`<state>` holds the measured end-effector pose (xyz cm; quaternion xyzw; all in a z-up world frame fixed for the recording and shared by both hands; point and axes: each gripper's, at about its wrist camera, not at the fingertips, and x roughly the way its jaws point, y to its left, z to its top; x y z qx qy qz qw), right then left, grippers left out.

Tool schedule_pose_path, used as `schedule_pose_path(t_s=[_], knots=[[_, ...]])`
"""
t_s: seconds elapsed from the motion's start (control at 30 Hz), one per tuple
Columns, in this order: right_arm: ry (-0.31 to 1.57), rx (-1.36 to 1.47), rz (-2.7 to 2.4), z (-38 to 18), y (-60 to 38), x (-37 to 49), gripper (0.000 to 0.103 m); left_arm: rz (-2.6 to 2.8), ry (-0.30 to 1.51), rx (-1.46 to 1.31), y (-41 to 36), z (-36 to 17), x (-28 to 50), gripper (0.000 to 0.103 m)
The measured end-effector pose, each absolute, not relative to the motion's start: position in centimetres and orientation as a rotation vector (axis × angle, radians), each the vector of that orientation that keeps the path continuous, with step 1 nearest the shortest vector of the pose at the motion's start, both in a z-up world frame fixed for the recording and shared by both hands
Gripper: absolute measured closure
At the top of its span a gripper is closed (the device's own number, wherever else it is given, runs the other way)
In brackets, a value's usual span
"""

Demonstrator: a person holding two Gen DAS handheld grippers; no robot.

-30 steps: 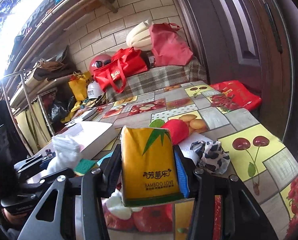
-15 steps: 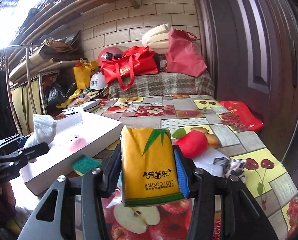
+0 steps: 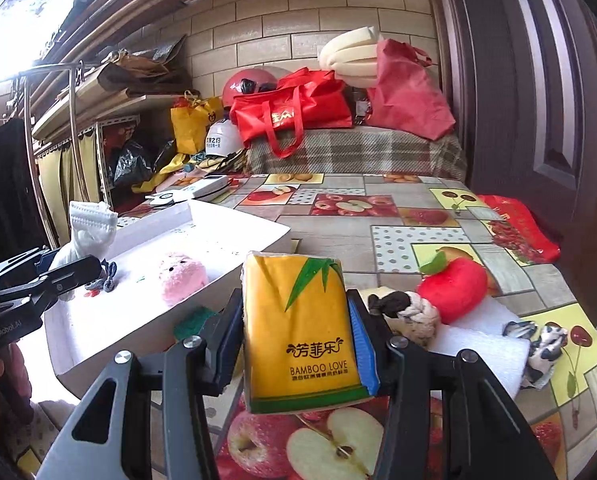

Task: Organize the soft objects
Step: 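Lower the mask into the white box with left tool while right drops tissues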

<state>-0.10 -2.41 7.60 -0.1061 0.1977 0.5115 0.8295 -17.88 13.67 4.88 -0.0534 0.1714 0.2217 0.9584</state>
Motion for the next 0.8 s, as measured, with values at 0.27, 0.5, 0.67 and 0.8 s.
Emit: schedule_pose_path(t_s=[0.27,0.5,0.67,0.8], knots=[[0.369,-0.284,1.122,7.4,-0.2,-2.1,0.054,0.503,0.351,-0.138,16.1,4.7,-18.9,0.063],[0.352,-0.297,1.165,7.4,1.7,-3.2,0.054,0.529,0.357,-0.191,17.8,4.5,-19.5,0.063],[0.320,-0.334,1.231,7.4,3.3,-5.3,0.055,0.563,0.376,-0.166,18.6,4.5,-19.3,0.063],[0.326,-0.358,1.295,7.1,5.1,-6.6,0.055,0.597,0.411,-0.178,20.0,4.1,-18.9,0.063]])
